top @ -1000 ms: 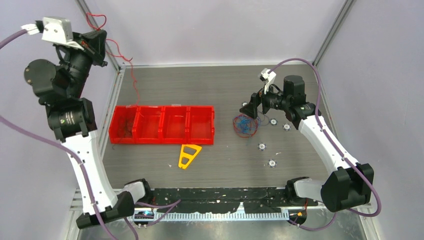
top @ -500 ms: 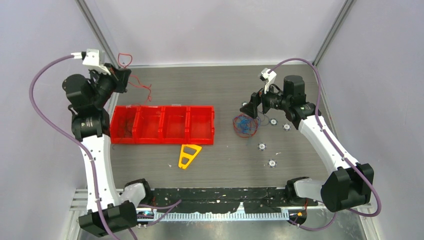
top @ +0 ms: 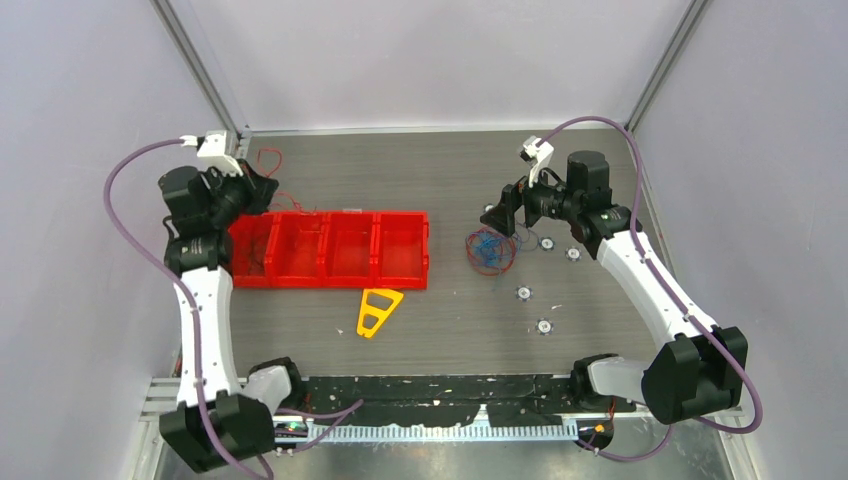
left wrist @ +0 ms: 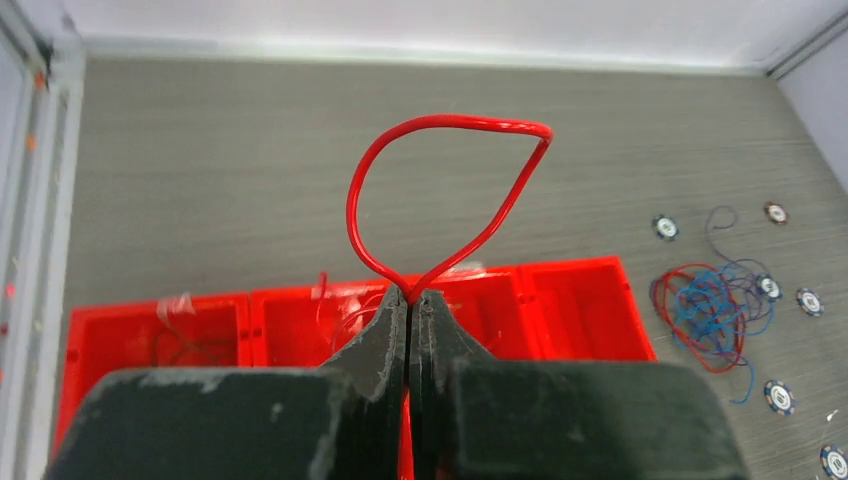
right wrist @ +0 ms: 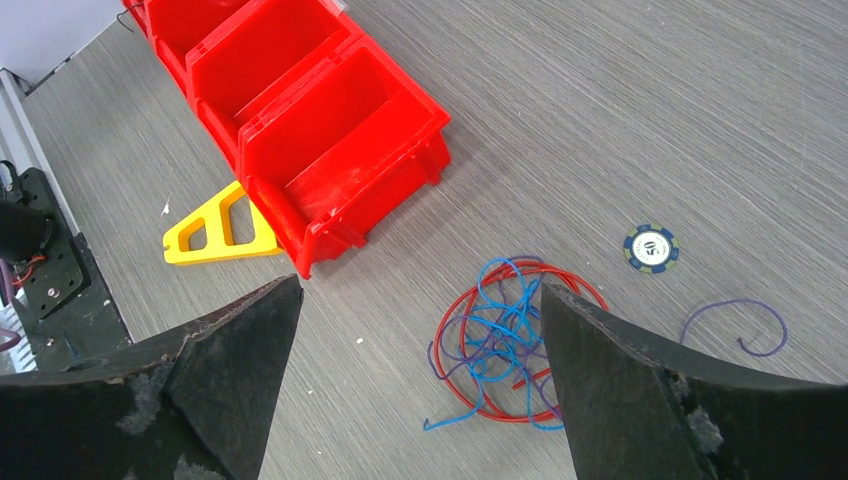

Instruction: Untangle the cables

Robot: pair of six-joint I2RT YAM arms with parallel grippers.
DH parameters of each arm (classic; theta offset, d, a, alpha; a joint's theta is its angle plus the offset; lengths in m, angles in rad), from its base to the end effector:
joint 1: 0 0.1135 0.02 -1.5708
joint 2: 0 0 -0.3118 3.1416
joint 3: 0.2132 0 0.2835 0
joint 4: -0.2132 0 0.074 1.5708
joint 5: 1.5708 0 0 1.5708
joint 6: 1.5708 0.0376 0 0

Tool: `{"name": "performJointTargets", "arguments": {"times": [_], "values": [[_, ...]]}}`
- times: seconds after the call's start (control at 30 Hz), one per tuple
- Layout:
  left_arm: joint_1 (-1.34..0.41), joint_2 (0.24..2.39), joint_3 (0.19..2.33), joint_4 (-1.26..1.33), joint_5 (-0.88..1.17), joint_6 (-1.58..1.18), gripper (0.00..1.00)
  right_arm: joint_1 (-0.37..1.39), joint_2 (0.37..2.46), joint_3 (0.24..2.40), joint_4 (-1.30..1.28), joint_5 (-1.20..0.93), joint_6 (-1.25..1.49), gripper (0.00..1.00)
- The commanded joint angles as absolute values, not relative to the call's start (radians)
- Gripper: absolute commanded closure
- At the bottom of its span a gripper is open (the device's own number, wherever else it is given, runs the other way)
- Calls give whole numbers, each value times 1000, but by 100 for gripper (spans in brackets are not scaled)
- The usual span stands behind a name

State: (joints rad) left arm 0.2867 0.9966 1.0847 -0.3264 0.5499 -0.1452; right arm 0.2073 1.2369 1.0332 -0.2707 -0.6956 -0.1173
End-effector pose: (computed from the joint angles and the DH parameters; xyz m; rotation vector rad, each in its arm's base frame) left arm 0.2208 0.0446 0.4344 0.0041 1.7904 -0.3947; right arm 0.2816 0.0838 0.3638 -0.7452 1.8648 0.7640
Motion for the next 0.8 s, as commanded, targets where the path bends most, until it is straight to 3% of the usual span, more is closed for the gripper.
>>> {"name": "performJointTargets", "arguments": {"times": [0.0,0.43,0.77], "values": [[327,1054,1068,-370,500,-155,100,205,1203,1037,-252,-680,-115,5],[356,996,1044,-666,162,183,100,204,1168,1011,-270,-653,-111,5],[304,1095,1033,-559,357,152,100,203,1203,1039,-270,-662,-113,5]]}}
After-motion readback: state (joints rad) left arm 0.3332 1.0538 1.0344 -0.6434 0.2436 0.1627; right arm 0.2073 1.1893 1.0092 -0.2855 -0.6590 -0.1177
